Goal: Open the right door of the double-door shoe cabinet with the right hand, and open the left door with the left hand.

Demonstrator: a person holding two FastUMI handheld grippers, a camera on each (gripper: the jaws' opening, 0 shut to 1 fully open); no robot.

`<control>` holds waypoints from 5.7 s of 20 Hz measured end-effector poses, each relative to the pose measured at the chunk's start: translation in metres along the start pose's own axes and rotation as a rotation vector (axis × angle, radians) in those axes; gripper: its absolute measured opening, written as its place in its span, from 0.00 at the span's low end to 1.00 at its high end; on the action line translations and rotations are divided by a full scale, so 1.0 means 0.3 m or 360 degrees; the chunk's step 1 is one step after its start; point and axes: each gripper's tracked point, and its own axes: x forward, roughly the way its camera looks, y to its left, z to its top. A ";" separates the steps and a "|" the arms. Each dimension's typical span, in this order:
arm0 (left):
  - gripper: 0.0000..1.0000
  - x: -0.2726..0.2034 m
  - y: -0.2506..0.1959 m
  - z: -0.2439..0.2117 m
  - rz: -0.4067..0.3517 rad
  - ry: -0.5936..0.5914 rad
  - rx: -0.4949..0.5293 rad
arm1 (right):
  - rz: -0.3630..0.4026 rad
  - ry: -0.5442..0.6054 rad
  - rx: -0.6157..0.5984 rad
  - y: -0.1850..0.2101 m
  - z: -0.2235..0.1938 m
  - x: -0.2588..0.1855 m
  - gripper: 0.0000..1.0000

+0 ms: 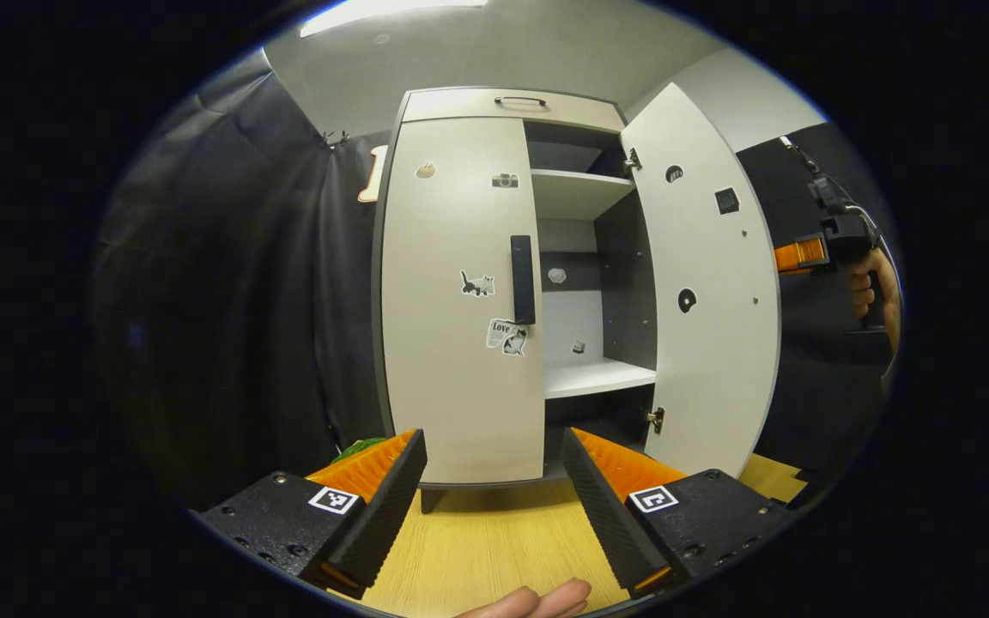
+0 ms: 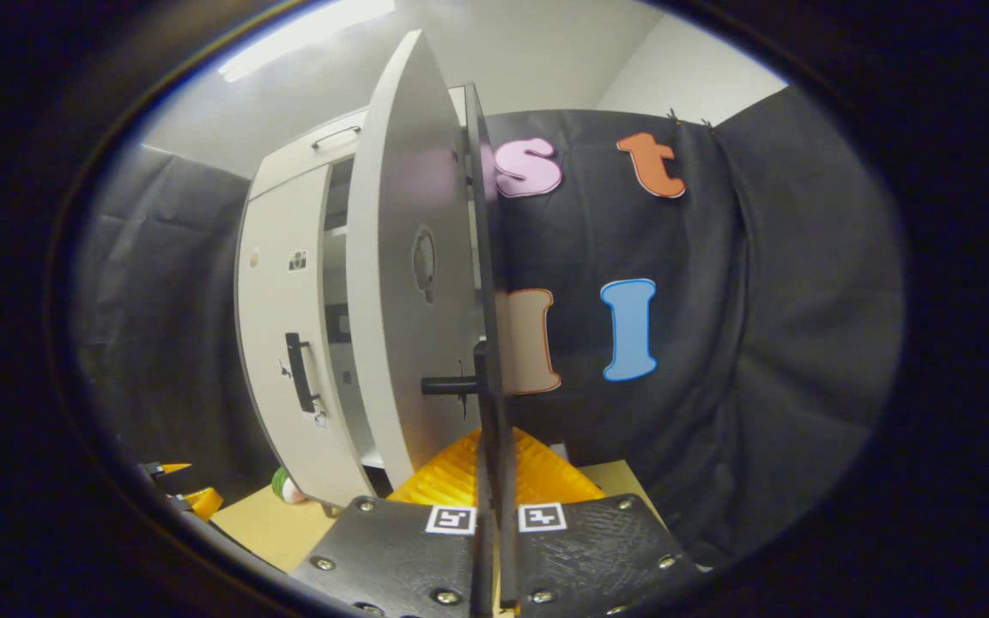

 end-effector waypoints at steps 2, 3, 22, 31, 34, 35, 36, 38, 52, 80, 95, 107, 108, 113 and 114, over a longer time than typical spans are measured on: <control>0.98 0.001 -0.008 -0.004 -0.0007 0.0007 0.0008 | 0.0020 0.0002 -0.0002 0.008 -0.005 -0.003 0.06; 0.98 0.004 -0.010 -0.002 -0.0004 0.0007 0.0016 | 0.0031 0.0002 0.0006 0.019 -0.007 0.002 0.04; 0.98 0.287 -0.058 0.207 -0.0079 -0.0107 -0.0105 | -0.0176 -0.0320 0.0013 0.004 -0.009 -0.235 0.88; 0.98 0.566 -0.066 0.354 -0.0052 -0.0098 -0.0066 | -0.0089 -0.0240 -0.0012 0.211 -0.149 -0.382 1.00; 0.98 0.641 -0.064 0.385 -0.0041 -0.0090 -0.0036 | -0.0051 -0.0252 -0.0014 0.249 -0.170 -0.390 1.00; 0.97 0.662 -0.072 0.399 -0.0046 -0.0100 -0.0035 | -0.0044 -0.0247 -0.0024 0.265 -0.187 -0.394 1.00; 0.96 0.678 -0.081 0.418 -0.0058 -0.0122 -0.0027 | -0.0037 -0.0249 -0.0035 0.276 -0.195 -0.398 1.00; 0.91 0.720 -0.083 0.446 -0.0045 -0.0161 0.0003 | -0.0027 -0.0257 -0.0056 0.293 -0.204 -0.410 1.00; 0.35 0.914 -0.094 0.403 -0.0069 -0.0071 0.0046 | 0.0016 -0.0274 0.0019 0.351 -0.266 -0.454 1.00; 0.25 0.656 -0.031 0.391 -0.0194 0.0006 -0.0074 | 0.0053 -0.0208 0.0025 0.441 -0.307 -0.421 0.97; 0.24 0.416 0.115 0.391 -0.0254 0.0014 -0.0047 | 0.0061 -0.0173 0.0102 0.490 -0.357 -0.408 1.00; 0.23 0.277 0.313 0.392 -0.0190 0.0003 -0.0022 | 0.0151 -0.0143 0.0043 0.654 -0.375 -0.388 0.97; 0.23 0.268 0.327 0.386 -0.0182 0.0005 -0.0006 | 0.0162 -0.0145 0.0036 0.667 -0.375 -0.392 0.97; 0.16 0.239 0.421 0.389 -0.0110 -0.0015 0.0018 | 0.0183 -0.0142 0.0009 0.704 -0.385 -0.395 0.97; 0.16 0.232 0.443 0.386 -0.0092 -0.0018 0.0030 | 0.0186 -0.0136 0.0011 0.707 -0.390 -0.393 0.97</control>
